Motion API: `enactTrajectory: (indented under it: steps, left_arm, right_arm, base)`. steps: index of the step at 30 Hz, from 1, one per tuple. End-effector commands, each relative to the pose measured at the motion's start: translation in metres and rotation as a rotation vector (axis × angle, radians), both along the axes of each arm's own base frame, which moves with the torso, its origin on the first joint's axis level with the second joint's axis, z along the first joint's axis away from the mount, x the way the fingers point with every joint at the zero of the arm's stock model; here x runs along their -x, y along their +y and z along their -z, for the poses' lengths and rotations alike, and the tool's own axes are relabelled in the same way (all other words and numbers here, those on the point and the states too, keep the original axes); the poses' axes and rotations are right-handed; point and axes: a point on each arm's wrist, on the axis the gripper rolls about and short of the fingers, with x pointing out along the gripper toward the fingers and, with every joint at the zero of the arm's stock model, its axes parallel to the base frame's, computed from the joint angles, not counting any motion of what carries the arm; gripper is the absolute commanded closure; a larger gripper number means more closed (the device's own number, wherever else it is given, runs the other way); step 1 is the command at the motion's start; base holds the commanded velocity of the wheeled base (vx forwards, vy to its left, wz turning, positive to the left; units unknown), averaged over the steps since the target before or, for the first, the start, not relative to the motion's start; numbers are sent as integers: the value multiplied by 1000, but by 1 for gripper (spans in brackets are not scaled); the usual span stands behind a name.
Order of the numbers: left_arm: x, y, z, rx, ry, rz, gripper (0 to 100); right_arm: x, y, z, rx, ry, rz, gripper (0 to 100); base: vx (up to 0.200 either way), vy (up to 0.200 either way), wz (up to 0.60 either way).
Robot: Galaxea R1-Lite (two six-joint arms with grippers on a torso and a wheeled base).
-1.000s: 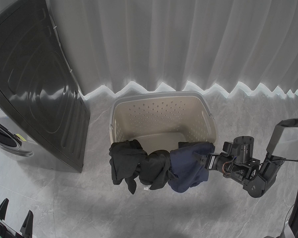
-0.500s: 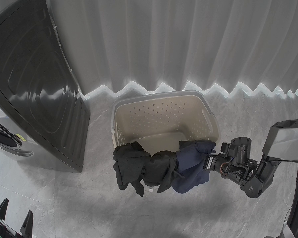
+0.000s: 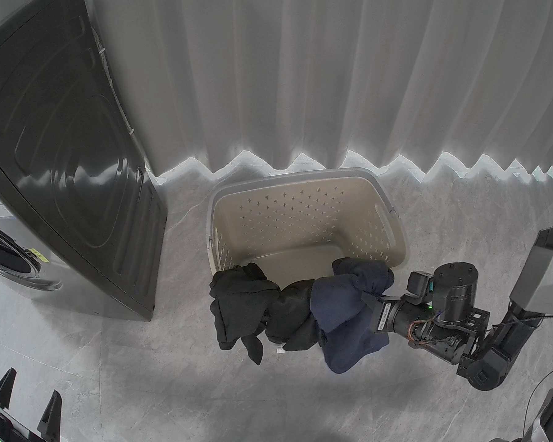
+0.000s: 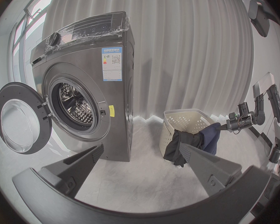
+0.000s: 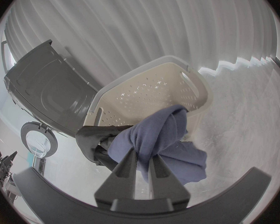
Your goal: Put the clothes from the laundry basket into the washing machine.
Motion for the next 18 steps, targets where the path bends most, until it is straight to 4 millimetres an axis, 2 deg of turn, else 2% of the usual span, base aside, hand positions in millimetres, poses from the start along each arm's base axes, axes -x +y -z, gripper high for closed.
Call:
enactTrajectory:
  steps: [1, 8, 9, 10, 16, 18]
  left_arm:
    - [0, 0, 5, -1, -2, 0, 0]
    - [0, 0, 5, -1, -2, 0, 0]
    - [0, 0, 5, -1, -2, 0, 0]
    - [0, 0, 5, -2, -2, 0, 0]
    - [0, 0, 5, -7, -2, 0, 0]
    - [0, 0, 5, -6, -2, 0, 0]
  right_arm:
    - [12, 2, -28, -53, -83, -14, 100]
    - [50, -4, -94, -141, -301, -93, 100]
    - [50, -4, -94, -141, -301, -93, 100]
    - [55, -6, -107, -135, -360, -111, 100]
    - [69, -16, -138, -121, -508, -141, 100]
    - [72, -19, -141, -117, -526, -141, 100]
  base:
    - [0, 0, 0]
    - [0, 0, 0]
    - [0, 0, 0]
    - [0, 0, 0]
    - [0, 0, 0]
    - [-200, 0, 0]
